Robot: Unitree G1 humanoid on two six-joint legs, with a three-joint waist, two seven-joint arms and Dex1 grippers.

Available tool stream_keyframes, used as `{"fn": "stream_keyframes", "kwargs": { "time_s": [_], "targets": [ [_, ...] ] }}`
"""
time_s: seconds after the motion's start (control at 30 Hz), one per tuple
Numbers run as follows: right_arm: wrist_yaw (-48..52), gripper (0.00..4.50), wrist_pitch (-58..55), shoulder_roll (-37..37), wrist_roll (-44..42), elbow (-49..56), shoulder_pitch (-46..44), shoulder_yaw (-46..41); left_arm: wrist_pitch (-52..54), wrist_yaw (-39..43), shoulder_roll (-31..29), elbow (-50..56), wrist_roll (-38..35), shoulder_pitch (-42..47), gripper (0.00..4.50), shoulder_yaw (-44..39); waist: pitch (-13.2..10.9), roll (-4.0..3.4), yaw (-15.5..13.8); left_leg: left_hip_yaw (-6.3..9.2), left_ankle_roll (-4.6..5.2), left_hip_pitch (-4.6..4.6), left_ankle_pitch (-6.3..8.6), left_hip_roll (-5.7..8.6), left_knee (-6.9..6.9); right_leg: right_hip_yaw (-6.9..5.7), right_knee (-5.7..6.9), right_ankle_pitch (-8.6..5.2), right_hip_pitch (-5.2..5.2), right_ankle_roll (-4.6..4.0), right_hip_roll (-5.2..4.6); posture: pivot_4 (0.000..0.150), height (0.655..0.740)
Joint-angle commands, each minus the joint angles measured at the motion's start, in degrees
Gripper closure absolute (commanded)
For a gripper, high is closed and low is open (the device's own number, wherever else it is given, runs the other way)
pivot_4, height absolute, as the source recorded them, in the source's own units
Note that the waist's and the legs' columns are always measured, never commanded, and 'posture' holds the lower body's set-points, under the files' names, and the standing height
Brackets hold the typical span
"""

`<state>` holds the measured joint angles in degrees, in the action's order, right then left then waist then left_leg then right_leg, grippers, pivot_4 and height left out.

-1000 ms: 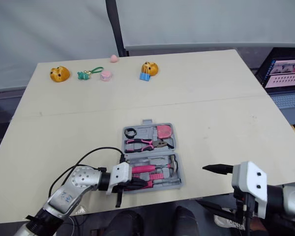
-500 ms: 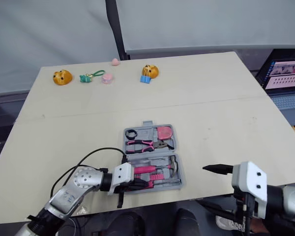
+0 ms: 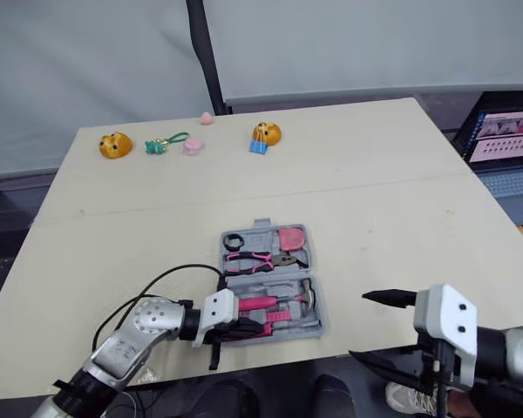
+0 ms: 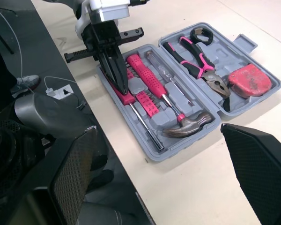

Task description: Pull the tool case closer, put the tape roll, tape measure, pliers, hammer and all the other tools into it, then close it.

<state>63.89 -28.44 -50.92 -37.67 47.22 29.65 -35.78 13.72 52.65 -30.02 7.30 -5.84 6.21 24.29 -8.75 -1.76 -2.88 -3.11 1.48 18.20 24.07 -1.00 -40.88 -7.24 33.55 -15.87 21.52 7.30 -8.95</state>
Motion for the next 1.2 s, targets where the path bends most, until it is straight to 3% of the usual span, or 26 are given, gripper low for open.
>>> {"fn": "stream_keyframes", "kwargs": {
  "time_s": [0.03, 0.3, 0.5, 0.6, 0.7, 0.77, 0.97, 1.07, 1.2],
  "targets": [
    [-0.33, 0.00, 0.02, -0.47, -1.16, 1.74, -0.26, -1.70, 3.71, -0.68, -1.25, -9.22, 5.94, -3.58, 4.47, 5.38, 0.05, -0.07, 0.01, 0.00, -0.04, -0.06, 0.08, -0.04, 0.01, -0.04, -0.01, -0.02, -0.06, -0.04, -0.01, 0.150, 0.7155],
    [-0.38, 0.00, -0.33, -1.03, -1.27, 1.33, -1.30, -1.18, 4.34, -0.90, 0.56, -7.46, 1.49, -3.91, 4.47, 2.03, 0.16, -0.26, -0.02, 0.05, 0.03, -0.10, 0.13, 0.09, 0.00, -0.18, -0.04, 0.00, -0.03, 0.00, -0.28, 0.150, 0.7155],
    [0.31, 0.00, -0.27, -2.56, -1.12, -1.09, -4.73, -0.15, 19.39, -1.83, -0.84, 8.41, -17.58, -1.47, 4.47, -15.87, -0.76, 0.13, 0.77, 0.19, -0.06, 0.11, 0.06, 0.05, -0.01, -0.33, 0.00, 0.01, 0.23, 0.02, -0.27, 0.150, 0.7155],
    [-0.69, 0.00, 0.22, -3.93, 0.71, -3.74, -8.35, 2.11, 29.85, -2.26, -4.82, 14.46, -27.48, 1.18, 4.47, -25.85, -1.33, 0.63, 1.29, 0.39, -0.14, 0.54, -0.04, 0.04, -0.13, -0.48, 0.13, 0.01, 0.57, 0.02, -0.25, 0.150, 0.7155],
    [-1.64, 0.00, -0.73, -4.90, 1.31, -5.31, -11.13, 4.07, 35.81, -0.51, -11.43, 17.15, -32.71, 1.15, 4.47, -32.92, -1.53, 0.61, 1.44, 0.43, -0.11, 1.07, -0.22, 0.21, -0.25, -0.56, 0.34, 0.06, 0.97, 0.11, -0.18, 0.150, 0.7155],
    [-2.86, 0.00, -2.51, -6.04, 2.45, -5.99, -11.98, 5.64, 37.10, 1.14, -14.94, 16.74, -34.60, -0.25, 4.47, -36.23, -1.61, 0.47, 1.46, 0.41, -0.10, 1.07, -0.21, 0.25, -0.10, -0.63, 0.28, 0.08, 0.97, 0.14, 0.36, 0.150, 0.7155],
    [-5.96, 0.00, -8.65, -7.71, 4.11, -8.76, -12.62, 8.90, 34.27, 3.54, -18.86, 13.98, -33.30, -6.86, 4.47, -38.77, -2.05, 0.79, 1.17, 0.27, -0.01, 1.15, -0.15, 0.30, -0.02, -0.72, 0.08, 0.09, 1.00, 0.17, 0.45, 0.150, 0.7155],
    [-7.90, 1.22, -9.95, -6.65, 4.66, -10.34, -13.37, 10.34, 31.20, 3.99, -18.87, 11.15, -31.18, -8.56, 4.50, -38.17, -2.07, 0.83, 1.14, 0.28, -0.02, 1.20, -0.15, 0.30, -0.09, -0.66, 0.06, 0.11, 0.99, 0.21, 0.46, 0.150, 0.7155],
    [-8.68, 3.34, -9.54, -4.26, 5.18, -11.23, -10.72, 9.65, 26.18, 4.30, -17.97, 5.97, -28.21, -9.78, 4.50, -37.56, -2.09, 0.83, 1.24, 0.22, -0.08, 1.15, -0.19, 0.26, -0.09, -0.63, 0.10, 0.15, 1.01, 0.27, 0.48, 0.150, 0.7155]
  ]
}}
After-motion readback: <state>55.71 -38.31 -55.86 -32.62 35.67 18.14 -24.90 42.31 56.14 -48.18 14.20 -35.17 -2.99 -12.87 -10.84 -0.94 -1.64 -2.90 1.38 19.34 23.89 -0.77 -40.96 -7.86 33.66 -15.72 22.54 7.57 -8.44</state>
